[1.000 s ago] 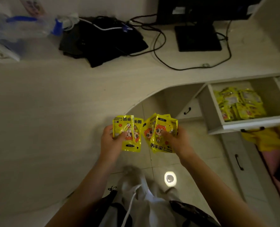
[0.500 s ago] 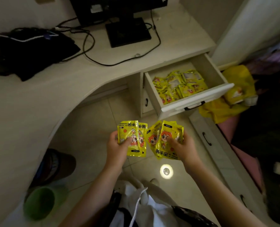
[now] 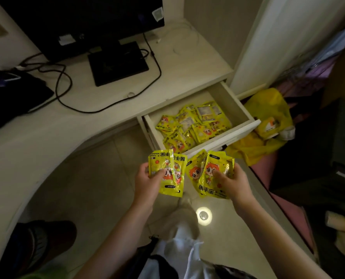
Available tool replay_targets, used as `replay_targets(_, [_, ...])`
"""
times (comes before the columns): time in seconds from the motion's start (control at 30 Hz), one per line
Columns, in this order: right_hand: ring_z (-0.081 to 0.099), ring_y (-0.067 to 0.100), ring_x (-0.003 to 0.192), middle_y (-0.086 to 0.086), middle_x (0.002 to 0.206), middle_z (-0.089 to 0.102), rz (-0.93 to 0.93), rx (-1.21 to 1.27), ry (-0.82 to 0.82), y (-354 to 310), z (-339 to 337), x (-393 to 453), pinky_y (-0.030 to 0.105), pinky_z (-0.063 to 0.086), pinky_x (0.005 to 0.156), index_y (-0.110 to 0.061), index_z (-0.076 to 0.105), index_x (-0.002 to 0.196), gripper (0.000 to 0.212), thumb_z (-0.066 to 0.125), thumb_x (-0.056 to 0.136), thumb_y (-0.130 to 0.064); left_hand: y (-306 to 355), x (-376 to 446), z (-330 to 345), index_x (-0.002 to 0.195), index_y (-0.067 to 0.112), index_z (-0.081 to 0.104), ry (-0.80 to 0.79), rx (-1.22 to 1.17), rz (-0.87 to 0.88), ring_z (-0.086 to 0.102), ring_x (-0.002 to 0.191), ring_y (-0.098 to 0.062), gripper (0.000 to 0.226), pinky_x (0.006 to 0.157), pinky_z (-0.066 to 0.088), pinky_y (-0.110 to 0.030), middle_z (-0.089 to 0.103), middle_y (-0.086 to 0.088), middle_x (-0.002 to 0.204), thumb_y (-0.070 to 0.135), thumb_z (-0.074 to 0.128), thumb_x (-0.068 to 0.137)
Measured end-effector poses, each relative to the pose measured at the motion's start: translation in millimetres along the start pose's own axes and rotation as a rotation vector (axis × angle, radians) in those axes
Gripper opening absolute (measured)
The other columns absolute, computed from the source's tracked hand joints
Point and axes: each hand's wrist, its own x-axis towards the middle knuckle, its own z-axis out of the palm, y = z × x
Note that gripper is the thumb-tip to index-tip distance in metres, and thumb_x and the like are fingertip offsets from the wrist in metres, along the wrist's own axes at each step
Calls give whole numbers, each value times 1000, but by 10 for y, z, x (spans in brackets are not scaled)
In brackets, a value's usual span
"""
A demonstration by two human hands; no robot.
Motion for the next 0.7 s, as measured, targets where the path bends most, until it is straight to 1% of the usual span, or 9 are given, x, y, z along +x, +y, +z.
replay_targets(0.07, [63,13,84,1,101,65,-7,11,20,-147,-64,246,27,50,64,-16,54,114,29,66,87,-15,124,206,182,90,27,55,-8,7,-8,66,77,-9,25,59,48,-20,68,4,90,12,73,81])
replay_targets(0.13, [61,7,80,-1,98,63,-11,13,30,-285,-132,484,24,47,60,-19,52,110,26,65,87,-16,237,398,357,95,25,56,-3,8,-24,64,75,-7,25,55,47,-15,67,4,89,12,72,81])
replay_targets(0.2, [62,9,81,1,100,64,-2,19,39,-402,-182,707,26,48,62,-20,53,110,26,65,87,-17,332,573,511,101,20,55,-3,11,-41,63,73,-5,26,51,45,-10,67,3,90,11,71,82])
replay_targets(0.33, [63,15,88,0,101,65,16,21,36,-581,-238,1117,27,50,66,-18,53,119,34,65,87,-14,417,876,779,103,19,54,-5,-1,-89,63,74,-7,25,55,46,-20,65,3,90,8,67,85])
replay_targets(0.4, [64,19,94,2,106,64,23,2,30,-659,-271,1301,29,52,68,-18,52,120,35,65,87,-16,424,999,912,104,19,53,10,0,-112,62,72,-6,26,54,44,-19,64,6,86,6,66,85])
replay_targets(0.47, [63,21,95,1,105,63,27,-44,14,-732,-301,1494,30,52,68,-18,52,118,32,64,88,-16,415,1116,1034,103,18,53,46,1,-134,62,73,-9,28,54,45,-20,63,6,84,5,67,83])
replay_targets(0.53, [63,23,96,3,104,62,23,-120,-23,-821,-326,1698,39,55,75,-14,52,119,33,64,88,-15,401,1219,1167,100,19,53,87,-3,-146,62,77,-18,28,59,46,-25,64,2,86,5,69,82])
replay_targets(0.6, [62,24,99,6,107,62,26,-187,-62,-903,-353,1900,44,54,85,-11,52,119,34,64,88,-16,384,1293,1308,102,19,53,125,-6,-168,62,79,-19,28,60,46,-25,65,-3,92,7,69,82])
replay_targets(0.7, [59,20,97,1,102,59,1,-228,-127,-1003,-393,2208,38,52,82,-11,51,121,34,63,89,-15,346,1384,1498,113,16,55,179,-14,-218,60,82,-15,33,61,43,-25,64,-3,102,15,70,84])
